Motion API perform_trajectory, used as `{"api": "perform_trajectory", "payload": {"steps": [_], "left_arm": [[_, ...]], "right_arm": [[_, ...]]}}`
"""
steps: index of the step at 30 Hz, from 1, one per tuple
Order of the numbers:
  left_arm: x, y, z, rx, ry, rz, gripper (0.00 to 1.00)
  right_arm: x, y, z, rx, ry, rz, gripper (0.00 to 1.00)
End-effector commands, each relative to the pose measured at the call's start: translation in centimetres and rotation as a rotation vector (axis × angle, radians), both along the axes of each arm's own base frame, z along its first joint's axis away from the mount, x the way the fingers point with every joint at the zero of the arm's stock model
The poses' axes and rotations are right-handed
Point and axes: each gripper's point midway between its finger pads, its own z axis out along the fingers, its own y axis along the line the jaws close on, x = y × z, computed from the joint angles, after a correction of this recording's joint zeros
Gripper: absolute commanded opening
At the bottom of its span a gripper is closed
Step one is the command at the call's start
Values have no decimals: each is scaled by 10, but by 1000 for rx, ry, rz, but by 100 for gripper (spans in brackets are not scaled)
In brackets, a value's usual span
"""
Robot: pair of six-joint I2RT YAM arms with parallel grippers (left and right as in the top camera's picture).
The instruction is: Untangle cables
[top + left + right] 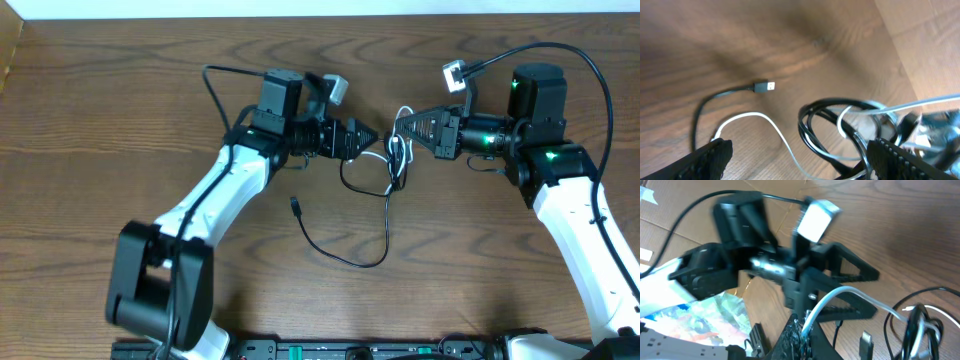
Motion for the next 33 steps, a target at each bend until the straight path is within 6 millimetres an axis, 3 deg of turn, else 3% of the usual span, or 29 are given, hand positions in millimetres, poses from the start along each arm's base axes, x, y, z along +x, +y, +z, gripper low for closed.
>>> {"api": "perform_trajectory", "payload": {"steps": [1, 3, 8, 13, 19, 26, 29, 30, 33], "left_arm": [[-9, -12, -18, -43, 8, -128, 90], [-9, -18, -34, -46, 28, -144, 91], [-7, -32, -33, -106, -14, -201, 90], [-9, -50, -49, -112, -31, -230, 89], [0, -69, -76, -13, -32, -127, 84], [-7, -103, -60, -73, -45, -113, 84], [-6, -103, -62, -67, -30, -90, 83], [0, -98, -69, -28, -30, -45, 78], [20, -82, -87, 55, 8, 136, 76]], "right_arm": [[-5, 2, 7, 19, 2, 22, 1], [-6, 2, 6, 18, 11, 22, 1], [-6, 2, 4, 13, 20, 15, 1], [-7, 2, 3, 12, 28, 15, 1], [-7, 1, 2, 11, 34, 15, 1], [-7, 1, 2, 11, 36, 15, 1], [-8, 1, 1, 10, 46, 15, 1], [-8, 1, 0, 9, 48, 15, 1], [-8, 1, 0, 9, 49, 15, 1]]}}
